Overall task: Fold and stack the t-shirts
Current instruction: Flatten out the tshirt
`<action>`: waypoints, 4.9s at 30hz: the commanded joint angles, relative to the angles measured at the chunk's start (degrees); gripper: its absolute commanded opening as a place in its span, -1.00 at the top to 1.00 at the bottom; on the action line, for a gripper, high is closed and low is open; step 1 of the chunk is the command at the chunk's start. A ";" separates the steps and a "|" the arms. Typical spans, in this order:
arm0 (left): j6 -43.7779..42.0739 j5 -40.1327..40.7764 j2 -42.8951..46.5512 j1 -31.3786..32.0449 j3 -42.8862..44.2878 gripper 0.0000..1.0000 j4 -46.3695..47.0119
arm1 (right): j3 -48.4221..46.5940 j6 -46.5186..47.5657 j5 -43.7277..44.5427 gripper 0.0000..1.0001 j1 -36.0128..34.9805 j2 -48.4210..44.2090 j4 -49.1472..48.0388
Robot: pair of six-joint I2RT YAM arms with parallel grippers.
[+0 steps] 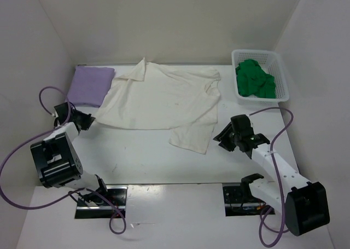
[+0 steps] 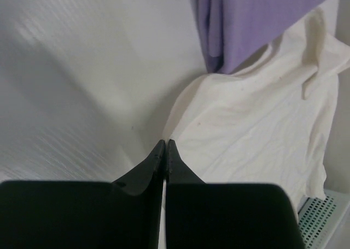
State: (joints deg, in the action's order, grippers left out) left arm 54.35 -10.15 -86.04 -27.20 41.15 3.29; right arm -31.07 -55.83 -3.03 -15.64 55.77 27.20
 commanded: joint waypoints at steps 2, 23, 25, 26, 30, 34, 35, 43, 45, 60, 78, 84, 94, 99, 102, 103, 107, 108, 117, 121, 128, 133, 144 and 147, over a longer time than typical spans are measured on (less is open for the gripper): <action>-1.00 -2.50 3.25 1.44 0.78 1.00 0.23 | 3.81 -8.76 7.06 0.08 -3.87 -1.99 2.68; 0.06 -3.65 5.80 8.83 1.31 1.00 0.75 | 8.57 -17.99 4.52 0.31 -13.89 11.11 -13.40; 0.06 -3.65 6.40 8.83 0.78 1.00 0.75 | 9.10 -17.99 3.91 0.56 -13.89 13.12 -14.54; -0.47 -3.65 6.41 8.83 0.78 1.00 0.23 | 9.10 -17.47 3.91 0.70 -13.89 13.66 -14.54; -1.78 -3.65 8.25 9.36 0.78 1.00 -1.70 | 2.36 -14.32 7.06 1.00 -13.89 10.78 -10.43; -4.33 -6.01 10.71 12.68 4.55 1.00 -7.13 | -12.57 -7.64 14.26 1.00 -13.89 1.81 2.38; -4.34 -6.02 11.67 13.74 7.95 1.00 -8.03 | -20.96 -5.80 16.02 1.00 -13.89 1.02 4.42; -2.59 -11.19 14.67 16.40 39.99 1.00 -16.11 | -74.82 16.68 22.71 1.00 -13.37 11.98 16.91; -1.27 -12.52 14.67 12.98 47.41 1.00 -17.60 | -86.03 20.31 24.37 1.00 -13.37 17.41 20.25; 7.88 -17.62 5.10 3.21 74.62 1.00 -16.21 | -121.27 43.60 32.11 1.00 -12.84 33.87 7.19; 1.11 -8.39 -17.84 15.51 70.54 1.00 -13.22 | -131.26 34.05 6.28 1.00 2.46 65.08 8.23; 2.87 -9.62 -17.32 11.31 81.10 1.00 -14.19 | -131.97 30.97 7.33 1.00 2.46 57.80 -0.65; 1.48 -11.20 -9.61 9.27 69.18 1.00 -6.90 | -127.68 33.06 4.17 1.00 2.98 52.17 2.75; -1.96 -11.20 -1.42 9.27 47.93 1.00 -1.89 | -79.75 31.41 4.17 1.00 2.98 33.39 -4.91; -2.58 -11.81 2.36 9.27 34.47 1.00 -0.57 | -62.61 30.61 4.17 1.00 2.98 27.47 -2.97; -3.19 -11.82 4.28 9.27 31.48 1.00 -0.56 | -59.05 30.61 4.17 1.00 3.50 25.55 -2.42; -6.44 -10.25 9.39 9.27 19.87 1.00 -3.02 | -41.56 28.51 3.39 1.00 3.51 18.87 -3.03; -7.84 -9.46 10.18 9.27 16.28 1.00 -3.98 | -36.66 27.80 2.42 1.00 3.51 18.16 -3.03; -9.96 -5.93 21.69 8.75 -0.62 1.00 -13.74 | -20.88 19.03 -3.64 1.00 3.51 7.54 11.10; -9.96 -5.93 24.51 8.13 -1.86 1.00 -20.85 | -18.25 14.88 -7.95 1.00 3.51 2.78 17.26; -11.55 -6.01 27.07 6.55 -0.19 1.00 -30.45 | -18.15 10.22 -9.19 1.00 3.51 -10.06 29.48; -11.54 -5.14 24.96 6.55 1.21 1.00 -29.22 | -18.85 11.27 -7.09 1.00 3.51 -7.63 27.65; -10.67 -3.47 11.96 6.55 3.85 1.00 -18.93 | -24.99 17.76 -1.54 1.00 6.14 12.25 8.92; -10.67 -2.86 9.67 6.55 3.85 1.00 -17.26 | -27.63 19.96 -0.14 1.00 6.85 16.29 6.64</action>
State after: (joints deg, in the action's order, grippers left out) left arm 43.75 -14.02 -75.20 -20.38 42.85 -17.61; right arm -53.71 -39.64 -5.91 -9.56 70.11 40.42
